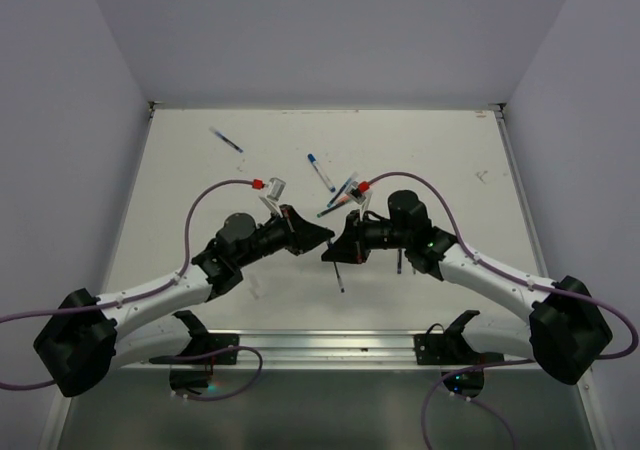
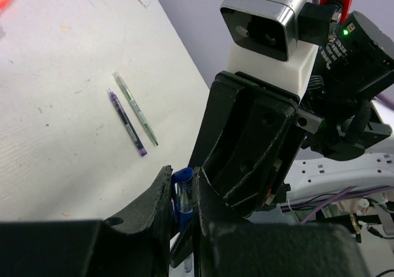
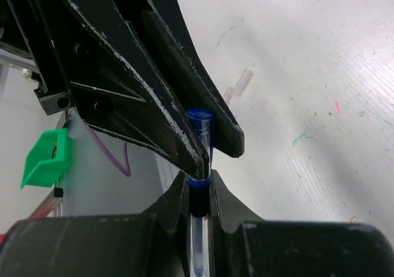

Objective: Open the pen caps

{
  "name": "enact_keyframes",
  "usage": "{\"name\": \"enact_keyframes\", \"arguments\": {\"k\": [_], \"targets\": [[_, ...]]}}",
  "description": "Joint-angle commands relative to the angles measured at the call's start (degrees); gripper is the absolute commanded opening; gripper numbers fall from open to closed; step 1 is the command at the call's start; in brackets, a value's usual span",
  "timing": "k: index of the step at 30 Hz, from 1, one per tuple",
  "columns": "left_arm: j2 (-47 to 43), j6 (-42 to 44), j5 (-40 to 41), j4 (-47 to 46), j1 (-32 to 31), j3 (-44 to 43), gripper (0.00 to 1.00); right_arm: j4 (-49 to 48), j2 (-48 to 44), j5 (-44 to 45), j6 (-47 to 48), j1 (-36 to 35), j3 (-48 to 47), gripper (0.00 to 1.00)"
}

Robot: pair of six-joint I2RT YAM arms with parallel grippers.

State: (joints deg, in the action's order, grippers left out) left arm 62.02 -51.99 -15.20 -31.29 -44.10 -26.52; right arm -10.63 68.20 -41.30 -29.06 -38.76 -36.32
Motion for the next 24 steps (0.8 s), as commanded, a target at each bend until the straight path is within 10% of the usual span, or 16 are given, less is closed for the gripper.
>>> {"name": "enact_keyframes", "arguments": {"k": [1, 24], "targets": [[-4.27, -2.86, 8.24, 1.14, 0.24, -0.46, 0.00, 0.97, 0.26, 2.28, 1.11, 0.27, -0.16, 0.00], [-0.59, -2.33, 39.20, 20.49, 0.85, -17.77, 0.00, 11.76, 1.41, 24.60, 2.96, -8.61, 0.72, 0.00]]}}
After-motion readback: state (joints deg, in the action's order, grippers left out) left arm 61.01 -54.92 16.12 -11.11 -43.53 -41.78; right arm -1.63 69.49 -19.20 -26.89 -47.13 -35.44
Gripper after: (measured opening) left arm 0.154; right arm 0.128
